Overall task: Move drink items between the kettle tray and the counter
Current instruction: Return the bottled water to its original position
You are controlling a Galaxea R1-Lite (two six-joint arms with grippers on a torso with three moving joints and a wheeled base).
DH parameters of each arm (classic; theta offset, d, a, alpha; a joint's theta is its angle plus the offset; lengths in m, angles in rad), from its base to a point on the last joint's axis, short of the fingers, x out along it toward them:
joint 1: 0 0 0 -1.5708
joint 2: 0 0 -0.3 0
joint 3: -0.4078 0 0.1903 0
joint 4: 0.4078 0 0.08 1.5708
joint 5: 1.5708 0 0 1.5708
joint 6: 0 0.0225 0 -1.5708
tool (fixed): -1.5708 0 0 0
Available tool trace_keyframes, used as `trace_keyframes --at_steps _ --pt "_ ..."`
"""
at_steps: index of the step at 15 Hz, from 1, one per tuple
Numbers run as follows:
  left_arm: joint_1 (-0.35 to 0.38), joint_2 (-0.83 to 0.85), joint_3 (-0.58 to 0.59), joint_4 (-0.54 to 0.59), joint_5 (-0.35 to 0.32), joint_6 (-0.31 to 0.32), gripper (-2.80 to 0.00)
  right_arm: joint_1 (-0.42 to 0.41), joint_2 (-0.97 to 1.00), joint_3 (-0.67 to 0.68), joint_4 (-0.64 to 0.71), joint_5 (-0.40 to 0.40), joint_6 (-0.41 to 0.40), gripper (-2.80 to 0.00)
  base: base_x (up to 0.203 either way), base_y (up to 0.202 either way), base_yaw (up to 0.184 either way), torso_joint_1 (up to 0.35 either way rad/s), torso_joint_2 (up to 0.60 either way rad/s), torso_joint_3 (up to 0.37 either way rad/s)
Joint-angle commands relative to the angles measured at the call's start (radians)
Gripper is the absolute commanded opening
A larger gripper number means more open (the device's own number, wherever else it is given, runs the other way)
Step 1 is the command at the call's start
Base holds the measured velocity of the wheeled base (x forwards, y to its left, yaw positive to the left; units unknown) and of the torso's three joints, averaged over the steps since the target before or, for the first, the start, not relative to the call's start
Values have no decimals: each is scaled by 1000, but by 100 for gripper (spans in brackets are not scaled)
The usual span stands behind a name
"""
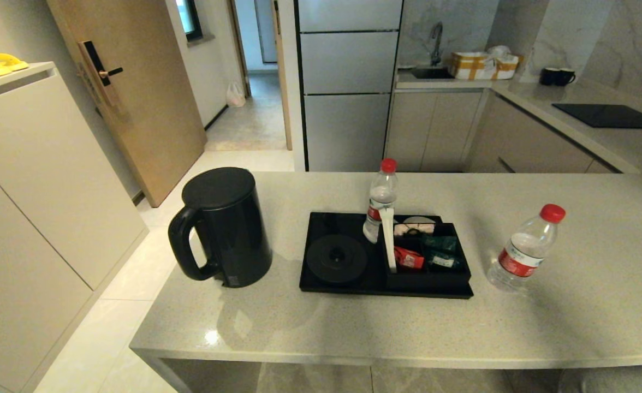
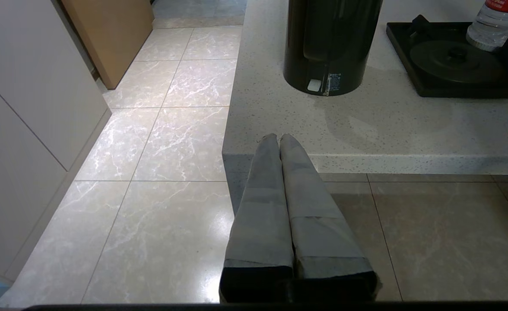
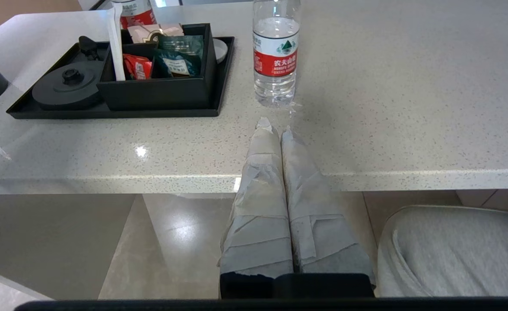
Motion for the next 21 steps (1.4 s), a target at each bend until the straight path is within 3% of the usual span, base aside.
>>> trace_keyframes --at_steps 1,19,21 --pt "0 2 2 0 0 -1 -280 0 0 0 0 0 0 -280 0 0 0 0 0 0" --pt "0 2 2 0 0 -1 -280 0 0 0 0 0 0 -280 0 0 0 0 0 0" --pt "0 2 2 0 0 -1 -280 0 0 0 11 0 -42 -280 0 0 0 0 0 0"
